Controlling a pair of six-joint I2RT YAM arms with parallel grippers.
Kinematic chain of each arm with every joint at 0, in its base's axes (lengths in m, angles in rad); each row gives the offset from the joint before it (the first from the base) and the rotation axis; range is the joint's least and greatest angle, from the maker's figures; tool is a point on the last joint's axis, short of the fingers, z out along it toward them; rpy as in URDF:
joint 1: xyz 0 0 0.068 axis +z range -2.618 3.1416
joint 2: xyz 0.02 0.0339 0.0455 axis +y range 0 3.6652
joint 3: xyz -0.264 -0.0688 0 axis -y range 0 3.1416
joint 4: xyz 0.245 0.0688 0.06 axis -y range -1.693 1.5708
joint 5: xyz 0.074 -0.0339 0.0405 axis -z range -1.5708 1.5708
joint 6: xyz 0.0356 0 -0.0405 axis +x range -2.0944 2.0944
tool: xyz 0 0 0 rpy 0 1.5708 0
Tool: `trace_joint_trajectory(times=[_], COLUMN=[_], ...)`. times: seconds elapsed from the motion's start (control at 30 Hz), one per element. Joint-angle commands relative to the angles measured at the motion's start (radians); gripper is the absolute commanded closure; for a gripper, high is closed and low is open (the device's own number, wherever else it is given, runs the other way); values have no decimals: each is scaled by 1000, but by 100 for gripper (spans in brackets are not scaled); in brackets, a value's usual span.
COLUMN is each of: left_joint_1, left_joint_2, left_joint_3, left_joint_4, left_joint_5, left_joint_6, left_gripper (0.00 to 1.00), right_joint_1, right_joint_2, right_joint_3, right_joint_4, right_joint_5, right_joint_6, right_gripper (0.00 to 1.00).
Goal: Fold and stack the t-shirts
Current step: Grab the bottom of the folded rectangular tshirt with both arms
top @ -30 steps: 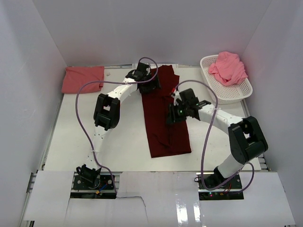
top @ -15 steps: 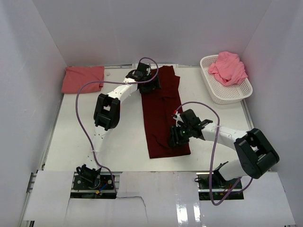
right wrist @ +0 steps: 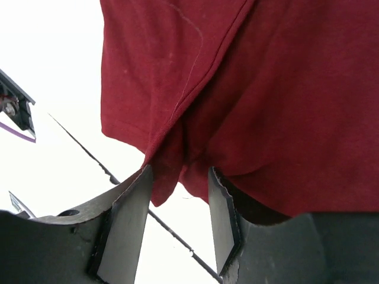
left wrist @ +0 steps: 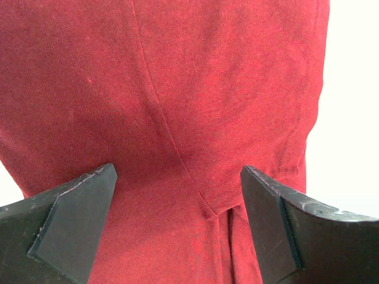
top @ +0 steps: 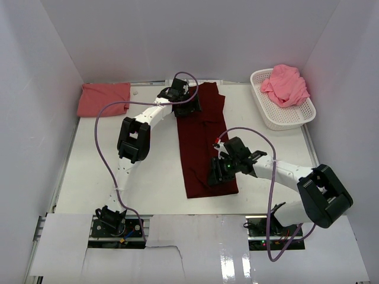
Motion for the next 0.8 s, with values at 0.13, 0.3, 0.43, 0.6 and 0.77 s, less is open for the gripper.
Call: trace_joint_trajectory(times=[0.13,0.3,0.43,0.6,0.77], left_joint_1=[6,6,6,6,6], left_joint_2=[-35,-30,-32,-32,-32], left_joint_3=[25,30,31,33,34], left_joint_4=[-29,-31,-34,-37,-40], left_joint_5=[-5,1,1,-3,-5], left_joint_6=[17,14,16,20,22], left_gripper=[2,2,2,2,2], right_joint_1=[42,59,72,93,113], right_joint_2=[-61,-80,-52,14,51], right_joint_3=[36,54,45,21,7], right_joint_4=[23,-9,12,66,92], right_joint_5=[-10,8,-1,-8,7], right_joint_6=[32,24,27,38,38], right_gripper=[51,51,51,51,52])
